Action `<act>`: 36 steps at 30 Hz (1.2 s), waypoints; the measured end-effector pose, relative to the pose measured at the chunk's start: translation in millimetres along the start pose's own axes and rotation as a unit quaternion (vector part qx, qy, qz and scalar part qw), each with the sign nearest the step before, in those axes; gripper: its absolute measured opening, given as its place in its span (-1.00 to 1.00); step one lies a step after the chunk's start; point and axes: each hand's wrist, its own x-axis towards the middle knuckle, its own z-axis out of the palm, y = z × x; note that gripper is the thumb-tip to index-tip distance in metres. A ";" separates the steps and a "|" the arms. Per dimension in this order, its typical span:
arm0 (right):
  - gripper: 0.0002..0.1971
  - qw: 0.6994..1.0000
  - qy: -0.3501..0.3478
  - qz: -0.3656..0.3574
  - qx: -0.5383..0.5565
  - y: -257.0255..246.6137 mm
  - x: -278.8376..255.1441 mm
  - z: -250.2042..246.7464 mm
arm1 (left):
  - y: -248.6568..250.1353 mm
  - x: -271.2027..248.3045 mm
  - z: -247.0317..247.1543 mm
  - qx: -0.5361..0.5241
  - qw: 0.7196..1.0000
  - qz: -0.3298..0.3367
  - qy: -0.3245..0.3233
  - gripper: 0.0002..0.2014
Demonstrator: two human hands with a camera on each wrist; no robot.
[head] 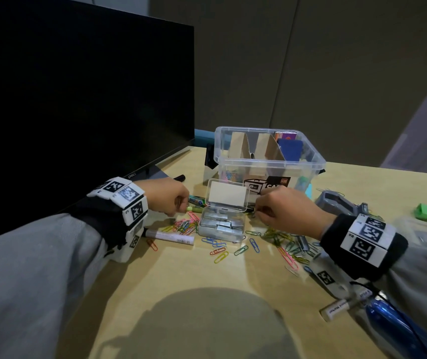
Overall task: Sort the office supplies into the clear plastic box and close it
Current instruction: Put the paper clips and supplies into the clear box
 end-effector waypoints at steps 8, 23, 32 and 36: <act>-0.78 1.000 -0.009 -0.009 0.000 -2.1 2.2 4.4 | 2.3 -2.2 9.6 0.009 1.000 -0.002 -0.025 -0.86; -0.72 0.981 0.113 -0.117 0.106 -16.5 5.7 -23.4 | 63.2 -1.6 -16.6 -0.479 0.872 0.095 0.043 -0.73; -0.79 0.972 0.119 -0.187 0.074 -13.7 -3.3 -19.9 | 83.4 0.0 -15.7 -0.435 0.893 0.116 -0.015 -0.57; -0.83 0.972 0.127 -0.186 0.065 -14.8 -3.6 -16.6 | 84.7 0.0 -19.3 -0.424 0.895 0.134 -0.046 -0.60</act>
